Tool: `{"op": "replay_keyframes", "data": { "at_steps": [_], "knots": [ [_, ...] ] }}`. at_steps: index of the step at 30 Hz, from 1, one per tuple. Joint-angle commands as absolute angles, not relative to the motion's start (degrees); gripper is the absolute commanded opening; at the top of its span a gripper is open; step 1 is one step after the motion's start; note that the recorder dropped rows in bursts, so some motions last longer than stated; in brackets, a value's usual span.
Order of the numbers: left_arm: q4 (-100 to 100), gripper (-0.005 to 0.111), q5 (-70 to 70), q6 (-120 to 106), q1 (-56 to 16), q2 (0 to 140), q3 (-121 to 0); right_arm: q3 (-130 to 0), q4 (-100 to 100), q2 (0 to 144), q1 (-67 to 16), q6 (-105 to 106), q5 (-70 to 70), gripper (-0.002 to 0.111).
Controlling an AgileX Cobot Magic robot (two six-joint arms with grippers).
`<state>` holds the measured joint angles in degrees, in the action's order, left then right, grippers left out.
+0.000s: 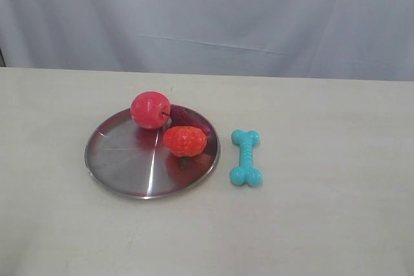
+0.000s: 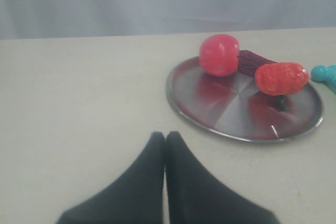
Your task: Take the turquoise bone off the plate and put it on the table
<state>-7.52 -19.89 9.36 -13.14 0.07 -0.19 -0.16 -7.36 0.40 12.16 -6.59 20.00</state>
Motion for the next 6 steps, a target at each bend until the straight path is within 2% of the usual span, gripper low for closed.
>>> {"op": "replay_keyframes", "data": {
  "at_steps": [1,6],
  "knots": [
    [-7.53,0.000,-19.85,9.44,-13.30,0.00,0.00,0.00,-7.39,0.00,12.51,-6.79,19.80,-0.001],
    [-7.53,0.000,-19.85,9.44,-13.30,0.00,0.00,0.00,-7.39,0.00,12.51,-6.64,19.80,-0.001]
  ]
}}
